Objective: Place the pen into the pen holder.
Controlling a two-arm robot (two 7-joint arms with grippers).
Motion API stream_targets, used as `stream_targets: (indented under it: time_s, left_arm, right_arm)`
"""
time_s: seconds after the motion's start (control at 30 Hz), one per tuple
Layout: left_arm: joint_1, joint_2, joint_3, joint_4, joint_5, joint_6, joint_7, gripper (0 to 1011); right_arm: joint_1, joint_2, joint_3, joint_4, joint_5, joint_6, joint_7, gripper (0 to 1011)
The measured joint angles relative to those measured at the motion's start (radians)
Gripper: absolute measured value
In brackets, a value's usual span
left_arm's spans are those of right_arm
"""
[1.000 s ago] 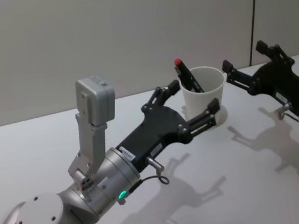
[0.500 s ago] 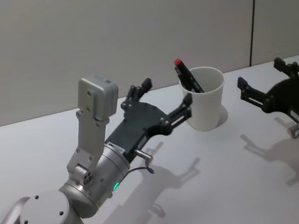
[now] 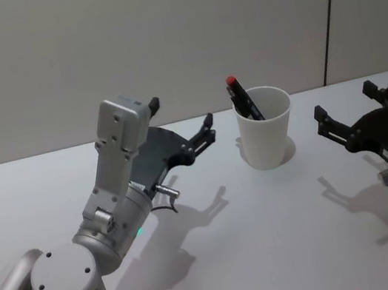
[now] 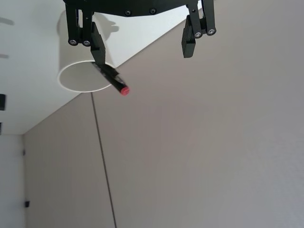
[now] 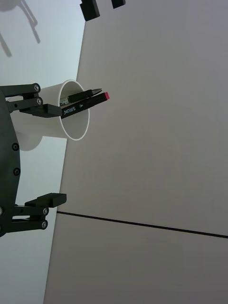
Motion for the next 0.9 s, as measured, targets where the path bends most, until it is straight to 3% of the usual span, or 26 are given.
stream_targets:
  time_s: [0.27,0.9]
  left_arm:
    - [-0.008,0.004,0.006,0.011,0.033,-0.003,0.056,1001]
    - [-0.008,0.004,0.006,0.012,0.036,-0.003,0.060,1001]
  right_arm:
    - [0.000,0.000,0.000,0.000,0.000,0.000,0.000,1001]
    - [0.000,0.000,-0.001,0.000,0.000,-0.001,0.000,1001]
